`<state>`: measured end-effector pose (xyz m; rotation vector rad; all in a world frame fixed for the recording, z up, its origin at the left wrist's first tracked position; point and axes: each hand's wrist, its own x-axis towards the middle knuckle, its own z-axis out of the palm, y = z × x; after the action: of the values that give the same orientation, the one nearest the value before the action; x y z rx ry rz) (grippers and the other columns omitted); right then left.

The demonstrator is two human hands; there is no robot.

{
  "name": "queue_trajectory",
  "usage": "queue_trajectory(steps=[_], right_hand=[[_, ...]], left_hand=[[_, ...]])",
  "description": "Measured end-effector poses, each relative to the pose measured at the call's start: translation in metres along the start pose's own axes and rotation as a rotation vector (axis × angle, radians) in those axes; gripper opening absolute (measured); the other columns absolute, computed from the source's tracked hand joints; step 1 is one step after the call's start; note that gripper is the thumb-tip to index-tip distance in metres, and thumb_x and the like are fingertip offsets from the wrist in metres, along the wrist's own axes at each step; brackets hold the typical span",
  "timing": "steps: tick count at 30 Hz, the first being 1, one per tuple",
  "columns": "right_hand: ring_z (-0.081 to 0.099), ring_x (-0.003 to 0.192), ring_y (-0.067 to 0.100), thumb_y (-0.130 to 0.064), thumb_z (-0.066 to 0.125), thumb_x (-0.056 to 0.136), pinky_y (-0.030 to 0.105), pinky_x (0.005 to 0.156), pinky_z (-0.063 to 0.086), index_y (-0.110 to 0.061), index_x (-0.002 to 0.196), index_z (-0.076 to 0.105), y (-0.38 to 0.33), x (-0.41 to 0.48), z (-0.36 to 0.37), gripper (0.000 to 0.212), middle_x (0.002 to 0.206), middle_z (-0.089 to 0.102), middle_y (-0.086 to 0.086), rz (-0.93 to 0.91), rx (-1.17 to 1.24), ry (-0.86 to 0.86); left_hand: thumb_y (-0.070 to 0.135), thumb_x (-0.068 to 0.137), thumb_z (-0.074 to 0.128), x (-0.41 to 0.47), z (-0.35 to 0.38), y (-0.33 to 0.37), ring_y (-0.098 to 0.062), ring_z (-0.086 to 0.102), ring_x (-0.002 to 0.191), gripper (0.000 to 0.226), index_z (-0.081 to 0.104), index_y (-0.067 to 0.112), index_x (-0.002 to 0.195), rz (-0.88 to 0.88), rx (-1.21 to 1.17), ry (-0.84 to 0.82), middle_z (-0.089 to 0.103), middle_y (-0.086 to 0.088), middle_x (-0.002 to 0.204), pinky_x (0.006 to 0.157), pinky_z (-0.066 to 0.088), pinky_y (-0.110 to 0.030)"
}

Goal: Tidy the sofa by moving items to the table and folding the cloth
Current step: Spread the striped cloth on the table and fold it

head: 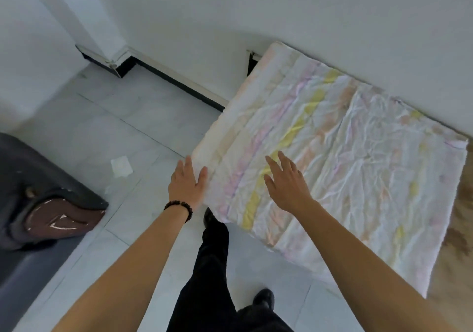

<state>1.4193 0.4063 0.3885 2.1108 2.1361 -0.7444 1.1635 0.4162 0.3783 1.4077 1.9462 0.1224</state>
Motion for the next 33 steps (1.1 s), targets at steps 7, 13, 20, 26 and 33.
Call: queue_trajectory(steps=[7,13,20,26,33], right_hand=[[0.015,0.150,0.038,-0.040,0.037,0.105,0.054,0.117,0.022,-0.019,0.155,0.029,-0.061,0.170,-0.006,0.055,0.164,0.014,0.018,-0.119,-0.135,0.074],[0.018,0.145,0.040,-0.053,0.035,0.099,0.054,0.107,0.024,-0.029,0.138,0.053,-0.077,0.248,-0.013,0.049,0.160,0.026,0.010,-0.160,-0.374,0.050],[0.037,0.128,0.042,-0.044,0.041,0.092,0.049,0.100,0.023,-0.016,0.096,0.072,-0.096,0.256,-0.022,0.042,0.119,0.062,0.009,-0.091,-0.529,0.064],[0.029,0.140,0.039,-0.010,0.059,0.085,0.050,0.113,0.026,-0.020,0.151,0.027,-0.128,0.331,-0.027,0.075,0.153,0.030,0.019,-0.263,-0.641,-0.292],[0.059,0.109,0.024,-0.015,0.059,0.083,0.042,0.105,0.029,-0.029,0.119,0.062,-0.146,0.365,-0.043,0.040,0.109,0.064,-0.001,-0.329,-0.746,-0.609]], left_hand=[[0.061,0.097,0.029,0.131,-0.011,-0.006,-0.013,0.039,0.131,0.057,0.046,0.029,0.141,-0.321,-0.562,-0.454,0.041,0.017,0.133,0.106,0.026,-0.026],[0.100,0.060,0.030,0.199,0.033,-0.041,-0.015,0.043,0.135,0.100,0.045,0.040,0.138,-0.381,-0.583,-0.773,0.044,0.012,0.149,0.116,0.027,-0.045],[0.066,0.078,0.065,0.206,-0.005,-0.011,-0.023,0.064,0.085,0.058,0.066,0.010,0.093,-0.443,-0.646,-0.557,0.068,-0.003,0.095,0.079,0.051,-0.030],[0.032,0.085,0.068,0.199,-0.051,0.009,-0.015,0.047,0.060,0.023,0.055,0.015,0.077,-0.111,-0.563,-0.061,0.051,0.003,0.070,0.054,0.038,-0.026],[0.035,0.085,0.067,0.188,-0.077,-0.004,-0.016,0.053,0.062,0.022,0.050,0.021,0.083,0.060,-0.302,-0.029,0.057,0.005,0.071,0.053,0.038,-0.026]])
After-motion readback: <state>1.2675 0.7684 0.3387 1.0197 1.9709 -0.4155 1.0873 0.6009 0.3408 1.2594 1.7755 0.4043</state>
